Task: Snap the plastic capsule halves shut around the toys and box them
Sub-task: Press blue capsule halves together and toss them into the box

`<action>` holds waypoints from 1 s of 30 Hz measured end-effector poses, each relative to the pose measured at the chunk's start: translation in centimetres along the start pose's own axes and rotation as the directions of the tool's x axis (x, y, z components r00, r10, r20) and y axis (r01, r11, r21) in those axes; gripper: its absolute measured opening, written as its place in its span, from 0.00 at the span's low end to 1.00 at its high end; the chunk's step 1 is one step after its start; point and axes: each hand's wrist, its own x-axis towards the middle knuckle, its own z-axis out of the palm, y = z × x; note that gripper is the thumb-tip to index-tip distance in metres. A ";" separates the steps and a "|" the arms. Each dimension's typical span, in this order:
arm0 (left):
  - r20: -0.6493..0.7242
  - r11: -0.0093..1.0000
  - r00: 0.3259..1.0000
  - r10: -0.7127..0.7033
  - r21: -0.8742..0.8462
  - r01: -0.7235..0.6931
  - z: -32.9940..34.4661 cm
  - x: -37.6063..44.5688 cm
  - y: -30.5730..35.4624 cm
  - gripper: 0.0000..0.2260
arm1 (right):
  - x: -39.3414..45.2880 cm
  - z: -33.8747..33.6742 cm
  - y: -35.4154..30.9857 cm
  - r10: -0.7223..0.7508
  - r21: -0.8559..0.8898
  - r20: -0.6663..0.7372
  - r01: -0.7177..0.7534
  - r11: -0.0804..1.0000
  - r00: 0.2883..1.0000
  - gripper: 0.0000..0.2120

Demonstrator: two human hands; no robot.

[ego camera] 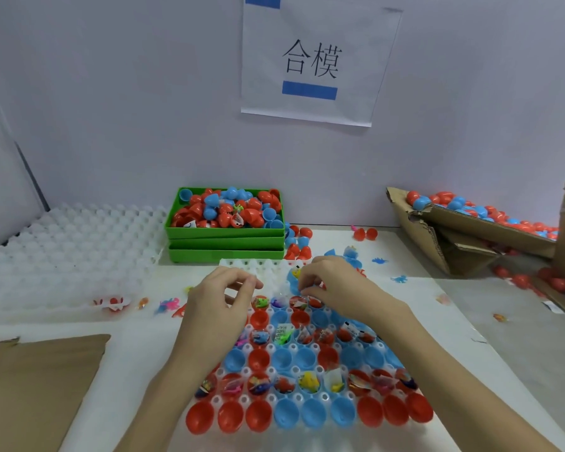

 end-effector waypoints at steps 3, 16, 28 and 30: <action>0.013 1.000 1.000 -0.012 0.003 0.012 -0.1 0.0 0.0 0.08 | -0.5 -0.2 -0.2 -0.009 0.072 -0.111 0.017 0.997 0.994 0.04; 0.156 0.925 0.983 -0.099 -0.349 0.149 0.2 -0.2 0.7 0.03 | -6.3 -1.1 -4.6 -0.173 0.287 -0.304 0.264 0.921 0.937 0.05; 0.089 0.902 0.991 0.104 -0.428 -0.057 0.4 -0.8 2.2 0.05 | -6.2 0.3 -5.8 0.144 0.821 -0.355 0.234 0.521 0.924 0.09; 0.065 0.894 0.986 0.150 -0.434 -0.107 0.7 -0.9 2.2 0.06 | -6.2 0.8 -6.1 0.172 0.790 -0.411 0.255 0.557 0.895 0.10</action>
